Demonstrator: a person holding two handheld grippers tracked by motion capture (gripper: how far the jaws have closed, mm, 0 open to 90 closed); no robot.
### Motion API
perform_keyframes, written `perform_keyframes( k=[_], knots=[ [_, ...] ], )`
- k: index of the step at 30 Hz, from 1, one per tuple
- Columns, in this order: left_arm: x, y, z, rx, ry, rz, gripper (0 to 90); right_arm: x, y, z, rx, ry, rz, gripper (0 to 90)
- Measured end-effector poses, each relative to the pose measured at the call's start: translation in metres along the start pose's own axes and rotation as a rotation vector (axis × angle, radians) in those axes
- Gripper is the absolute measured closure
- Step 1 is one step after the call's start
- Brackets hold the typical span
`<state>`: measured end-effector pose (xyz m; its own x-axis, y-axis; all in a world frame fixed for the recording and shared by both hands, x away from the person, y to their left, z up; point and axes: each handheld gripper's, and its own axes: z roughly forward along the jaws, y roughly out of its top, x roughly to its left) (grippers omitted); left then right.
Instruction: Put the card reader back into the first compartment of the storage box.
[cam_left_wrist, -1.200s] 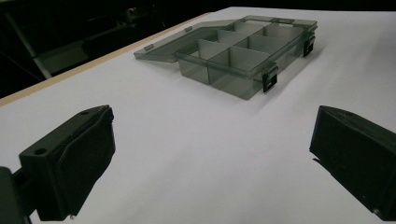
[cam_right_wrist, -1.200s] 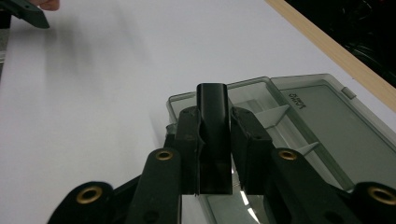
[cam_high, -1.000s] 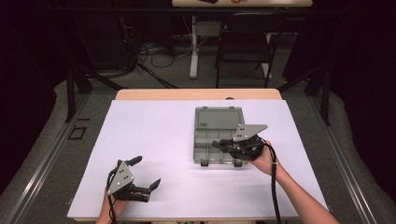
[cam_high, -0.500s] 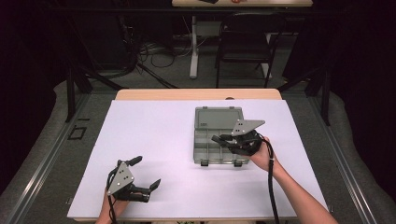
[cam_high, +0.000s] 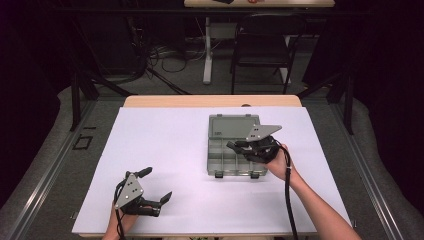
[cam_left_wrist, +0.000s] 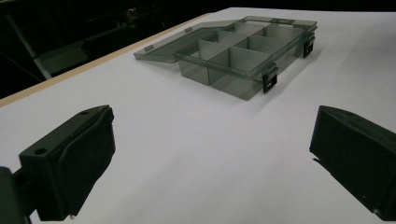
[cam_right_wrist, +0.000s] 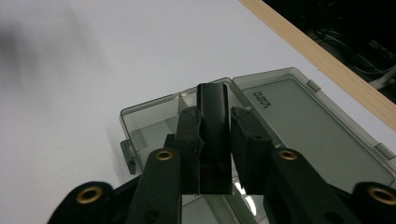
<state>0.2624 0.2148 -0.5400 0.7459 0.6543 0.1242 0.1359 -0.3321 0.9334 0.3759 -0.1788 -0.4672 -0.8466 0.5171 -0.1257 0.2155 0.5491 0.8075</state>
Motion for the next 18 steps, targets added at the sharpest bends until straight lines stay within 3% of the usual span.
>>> perform_keyframes(
  k=[18],
  knots=[
    [0.000,0.000,0.000,-0.002,0.001,-0.001,0.0,-0.002,0.013,0.014,0.022,-0.020,0.006,73.6]
  ],
)
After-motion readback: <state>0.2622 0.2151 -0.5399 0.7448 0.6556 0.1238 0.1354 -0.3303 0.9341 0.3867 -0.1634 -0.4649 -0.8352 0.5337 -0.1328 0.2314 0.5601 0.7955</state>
